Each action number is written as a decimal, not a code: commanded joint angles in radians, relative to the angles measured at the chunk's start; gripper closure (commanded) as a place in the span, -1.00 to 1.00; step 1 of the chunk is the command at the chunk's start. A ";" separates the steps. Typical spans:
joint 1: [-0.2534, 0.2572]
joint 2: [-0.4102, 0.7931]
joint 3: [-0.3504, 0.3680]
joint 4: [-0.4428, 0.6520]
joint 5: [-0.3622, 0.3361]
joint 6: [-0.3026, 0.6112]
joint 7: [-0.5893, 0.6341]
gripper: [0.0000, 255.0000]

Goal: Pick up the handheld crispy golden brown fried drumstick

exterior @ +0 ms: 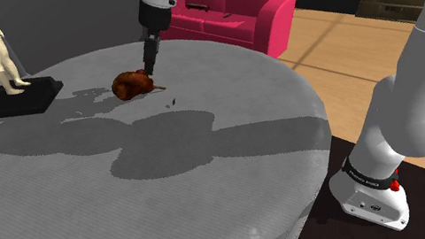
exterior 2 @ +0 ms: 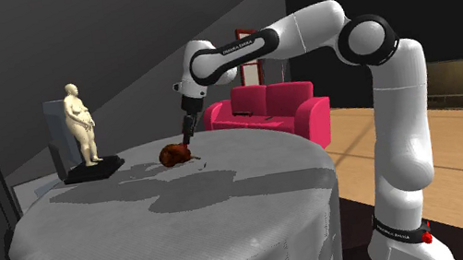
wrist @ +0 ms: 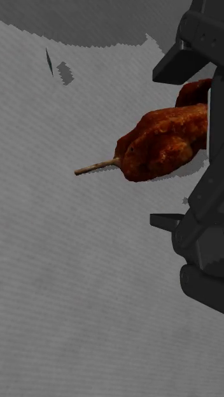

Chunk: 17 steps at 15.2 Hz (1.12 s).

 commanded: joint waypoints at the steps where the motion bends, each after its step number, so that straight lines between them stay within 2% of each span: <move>1: 0.013 0.041 0.013 0.058 0.003 -0.005 -0.025 -1.00; 10: 0.013 0.050 0.014 -0.033 0.007 0.094 -0.034 -1.00; 11: 0.013 0.050 0.014 -0.034 0.007 0.095 -0.035 1.00; 17: 0.013 0.051 0.014 -0.032 0.007 0.095 -0.034 1.00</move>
